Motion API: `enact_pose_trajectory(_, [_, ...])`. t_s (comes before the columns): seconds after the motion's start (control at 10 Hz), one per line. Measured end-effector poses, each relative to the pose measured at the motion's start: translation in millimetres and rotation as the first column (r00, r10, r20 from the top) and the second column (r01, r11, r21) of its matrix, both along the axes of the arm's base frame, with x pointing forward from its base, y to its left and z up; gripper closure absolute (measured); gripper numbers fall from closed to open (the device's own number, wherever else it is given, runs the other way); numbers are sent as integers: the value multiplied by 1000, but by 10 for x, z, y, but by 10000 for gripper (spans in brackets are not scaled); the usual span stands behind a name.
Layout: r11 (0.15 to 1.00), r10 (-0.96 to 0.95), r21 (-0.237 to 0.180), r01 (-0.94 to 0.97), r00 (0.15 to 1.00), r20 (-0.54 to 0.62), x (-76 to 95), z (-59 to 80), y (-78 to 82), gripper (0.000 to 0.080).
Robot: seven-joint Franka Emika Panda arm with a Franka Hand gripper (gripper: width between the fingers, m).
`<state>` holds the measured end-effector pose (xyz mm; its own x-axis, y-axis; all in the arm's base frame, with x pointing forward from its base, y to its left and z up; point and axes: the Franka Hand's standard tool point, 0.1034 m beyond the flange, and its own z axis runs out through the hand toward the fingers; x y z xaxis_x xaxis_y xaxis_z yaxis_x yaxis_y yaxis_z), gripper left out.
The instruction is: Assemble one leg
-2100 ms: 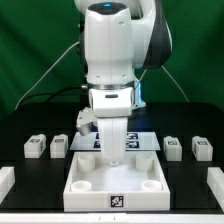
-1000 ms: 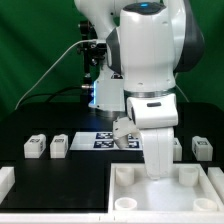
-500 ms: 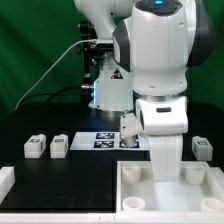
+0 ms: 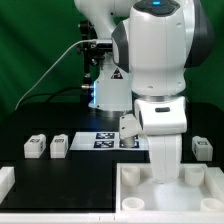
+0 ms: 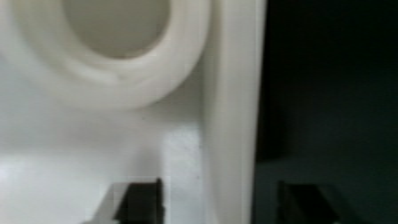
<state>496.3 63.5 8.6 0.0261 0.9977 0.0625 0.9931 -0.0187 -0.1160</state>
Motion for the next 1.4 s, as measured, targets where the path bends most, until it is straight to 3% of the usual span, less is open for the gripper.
enact_pose_trajectory(0.1, [1000, 0, 0, 0, 1000, 0, 0, 0, 0, 237])
enact_pose_trajectory(0.2, [1000, 0, 0, 0, 1000, 0, 0, 0, -1, 237])
enact_pose_trajectory(0.3, [1000, 0, 0, 0, 1000, 0, 1, 0, -1, 168])
enact_pose_trajectory(0.9, [1000, 0, 0, 0, 1000, 1, 3, 1, -1, 151])
enact_pose_trajectory(1.0, [998, -69, -10, 69, 998, -12, -10, 31, 13, 151])
enact_pose_trajectory(1.2, [981, -191, -43, 190, 981, -17, -77, 314, 107, 151])
enact_pose_trajectory(1.4, [868, -493, -80, 490, 870, -24, -280, 413, 380, 151])
